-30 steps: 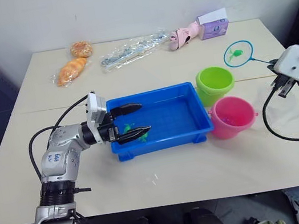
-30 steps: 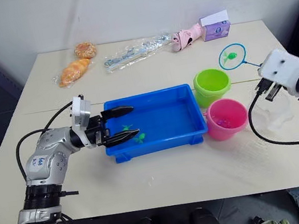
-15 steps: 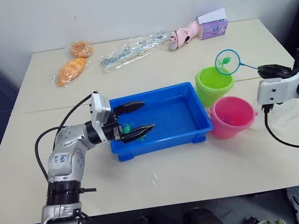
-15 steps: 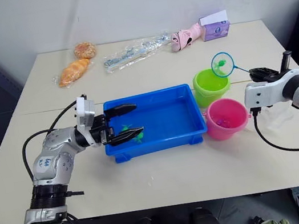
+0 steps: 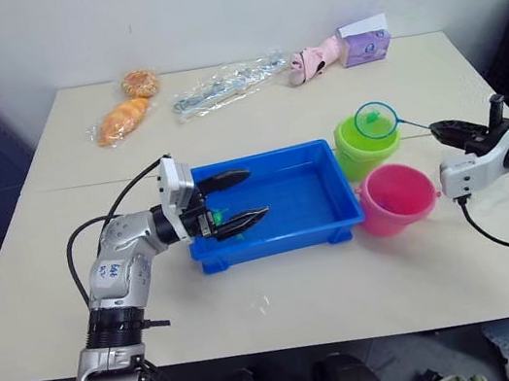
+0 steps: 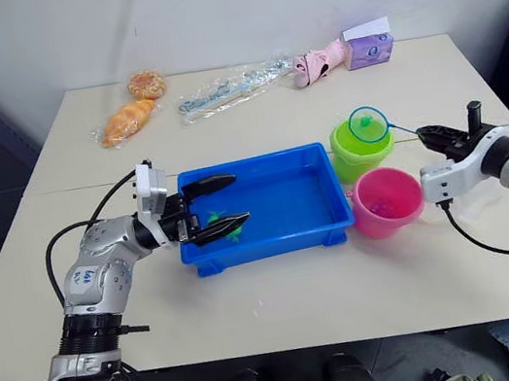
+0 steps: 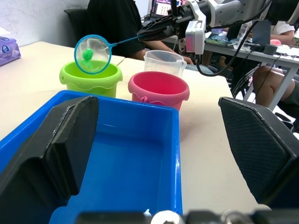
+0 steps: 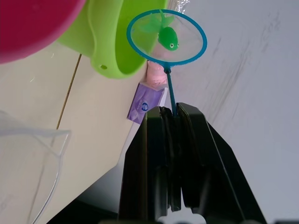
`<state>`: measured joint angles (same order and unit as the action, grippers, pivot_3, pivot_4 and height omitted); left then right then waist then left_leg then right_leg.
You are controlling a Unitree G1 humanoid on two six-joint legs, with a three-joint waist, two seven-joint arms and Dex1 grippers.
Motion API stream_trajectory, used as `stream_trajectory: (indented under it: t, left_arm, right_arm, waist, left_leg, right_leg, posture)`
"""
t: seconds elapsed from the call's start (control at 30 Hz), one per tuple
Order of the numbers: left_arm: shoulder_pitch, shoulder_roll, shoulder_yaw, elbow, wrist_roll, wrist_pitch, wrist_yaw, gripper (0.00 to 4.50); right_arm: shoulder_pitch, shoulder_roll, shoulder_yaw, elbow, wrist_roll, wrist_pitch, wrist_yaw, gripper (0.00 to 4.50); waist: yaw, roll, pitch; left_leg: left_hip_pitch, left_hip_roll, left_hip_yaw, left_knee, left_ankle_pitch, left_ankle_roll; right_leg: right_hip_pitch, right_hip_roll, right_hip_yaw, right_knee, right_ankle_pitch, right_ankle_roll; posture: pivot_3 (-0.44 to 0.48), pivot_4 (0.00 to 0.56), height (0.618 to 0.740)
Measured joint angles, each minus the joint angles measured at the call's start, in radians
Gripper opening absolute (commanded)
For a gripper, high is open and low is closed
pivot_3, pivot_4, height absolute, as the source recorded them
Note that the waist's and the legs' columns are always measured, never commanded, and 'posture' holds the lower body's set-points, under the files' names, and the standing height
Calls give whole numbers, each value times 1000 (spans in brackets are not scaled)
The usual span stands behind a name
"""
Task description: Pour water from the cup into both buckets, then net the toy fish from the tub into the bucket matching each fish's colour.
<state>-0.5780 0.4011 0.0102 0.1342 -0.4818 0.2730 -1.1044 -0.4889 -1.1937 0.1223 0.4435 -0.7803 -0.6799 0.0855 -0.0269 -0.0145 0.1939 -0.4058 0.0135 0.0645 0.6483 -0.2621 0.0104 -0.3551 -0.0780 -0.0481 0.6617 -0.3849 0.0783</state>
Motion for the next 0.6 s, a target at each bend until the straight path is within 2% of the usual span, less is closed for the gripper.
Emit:
stream_trajectory:
  t: [0.3,0.6]
  left_arm:
    - [0,-7,0,1,0,-4,11,4428]
    - [0,-29,-3,37,7,-28,11,4428]
  right_arm:
    - [-15,-22,-11,-6,-15,9,-54,0]
    - [-9,-25,1,-20,-11,9,-8,0]
  waist:
    - [0,0,0]
    - [-1,1,0]
  left_leg:
    - [0,0,0,0,0,0]
    - [0,0,0,0,1,0]
  right_leg:
    - [0,0,0,0,0,0]
    - [0,0,0,1,0,0]
  posture:
    - [0,150,740]
    - [0,150,740]
